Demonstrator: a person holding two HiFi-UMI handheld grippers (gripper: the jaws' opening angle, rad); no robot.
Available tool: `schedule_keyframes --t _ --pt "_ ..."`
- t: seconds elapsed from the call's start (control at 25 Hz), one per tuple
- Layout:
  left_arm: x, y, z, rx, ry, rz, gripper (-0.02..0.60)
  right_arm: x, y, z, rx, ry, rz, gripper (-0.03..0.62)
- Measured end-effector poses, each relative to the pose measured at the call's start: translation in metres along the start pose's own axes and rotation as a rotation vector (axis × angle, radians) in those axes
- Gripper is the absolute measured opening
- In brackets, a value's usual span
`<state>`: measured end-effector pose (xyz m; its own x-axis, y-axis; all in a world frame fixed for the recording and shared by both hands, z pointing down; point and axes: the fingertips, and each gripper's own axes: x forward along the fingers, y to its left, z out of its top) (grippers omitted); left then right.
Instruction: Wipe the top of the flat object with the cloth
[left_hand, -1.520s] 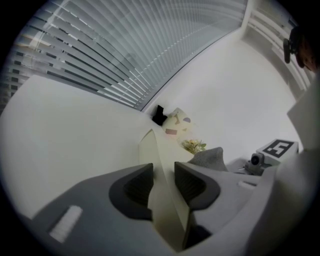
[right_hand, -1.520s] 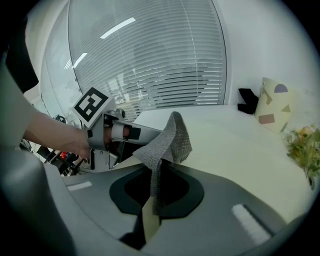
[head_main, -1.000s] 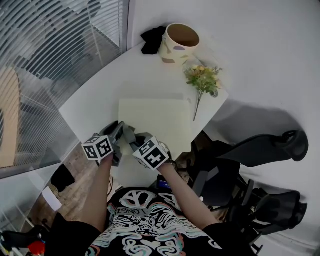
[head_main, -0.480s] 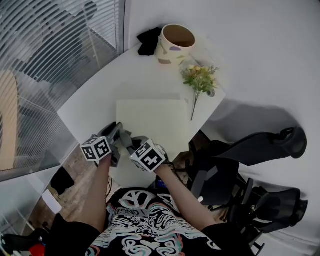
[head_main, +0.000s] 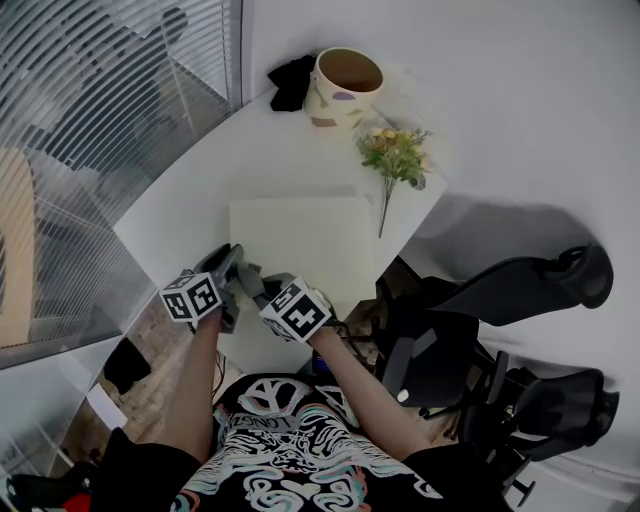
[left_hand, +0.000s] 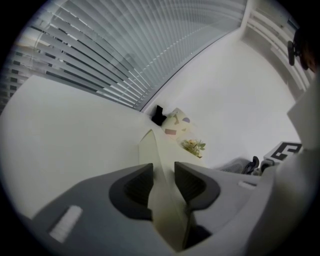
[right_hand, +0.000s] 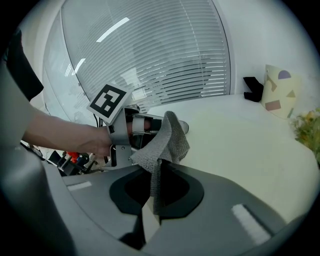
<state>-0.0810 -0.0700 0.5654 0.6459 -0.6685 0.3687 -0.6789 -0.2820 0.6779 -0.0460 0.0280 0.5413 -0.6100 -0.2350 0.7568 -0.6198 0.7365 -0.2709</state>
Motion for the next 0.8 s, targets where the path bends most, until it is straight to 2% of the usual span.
schedule_keyframes --t 0.8 --pt "0.0 0.0 0.0 0.011 0.003 -0.001 0.187 -0.024 -0.031 -0.017 0.08 -0.014 -0.046 0.012"
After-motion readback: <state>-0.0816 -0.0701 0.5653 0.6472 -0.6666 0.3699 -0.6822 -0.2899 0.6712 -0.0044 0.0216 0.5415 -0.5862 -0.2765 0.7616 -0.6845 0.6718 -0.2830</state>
